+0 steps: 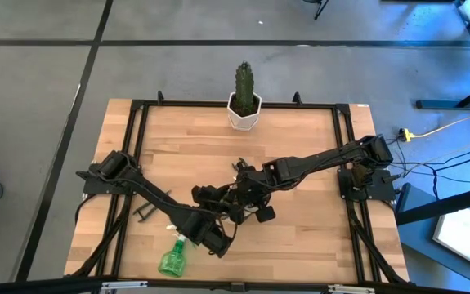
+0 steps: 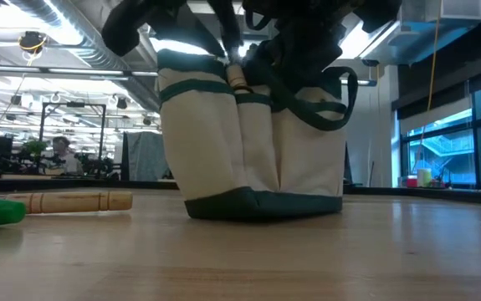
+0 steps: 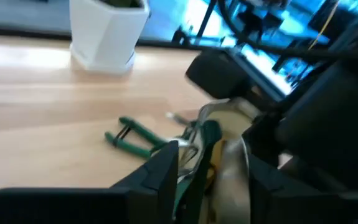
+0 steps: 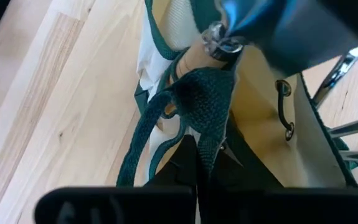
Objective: Pick & Place Garden tools in Gardening bag
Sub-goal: Put the right brown trowel into the green gardening bag
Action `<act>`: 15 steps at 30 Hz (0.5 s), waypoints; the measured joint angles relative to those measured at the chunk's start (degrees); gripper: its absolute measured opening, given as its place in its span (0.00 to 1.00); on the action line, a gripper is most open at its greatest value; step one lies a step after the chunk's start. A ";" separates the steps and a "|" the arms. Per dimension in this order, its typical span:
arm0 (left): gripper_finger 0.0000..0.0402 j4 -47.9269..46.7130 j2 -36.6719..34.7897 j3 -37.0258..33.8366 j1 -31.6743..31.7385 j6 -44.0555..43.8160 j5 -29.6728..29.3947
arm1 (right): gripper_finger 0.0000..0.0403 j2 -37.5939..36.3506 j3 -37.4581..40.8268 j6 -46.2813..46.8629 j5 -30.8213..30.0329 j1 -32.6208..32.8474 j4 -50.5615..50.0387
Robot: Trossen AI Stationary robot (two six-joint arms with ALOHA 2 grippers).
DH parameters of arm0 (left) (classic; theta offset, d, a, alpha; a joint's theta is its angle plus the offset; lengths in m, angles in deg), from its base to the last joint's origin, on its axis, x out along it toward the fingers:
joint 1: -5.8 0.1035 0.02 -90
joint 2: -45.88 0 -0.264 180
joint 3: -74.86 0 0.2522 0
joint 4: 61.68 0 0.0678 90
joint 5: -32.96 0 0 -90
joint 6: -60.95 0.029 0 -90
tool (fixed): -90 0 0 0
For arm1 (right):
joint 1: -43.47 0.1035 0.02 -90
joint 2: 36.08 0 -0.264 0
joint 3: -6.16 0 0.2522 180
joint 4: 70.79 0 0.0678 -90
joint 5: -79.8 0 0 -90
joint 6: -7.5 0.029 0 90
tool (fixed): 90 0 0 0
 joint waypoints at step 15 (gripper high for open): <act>0.01 0.42 0.00 0.00 -4.36 -1.29 -2.63 | 0.00 0.00 -0.07 0.02 0.56 0.04 -0.75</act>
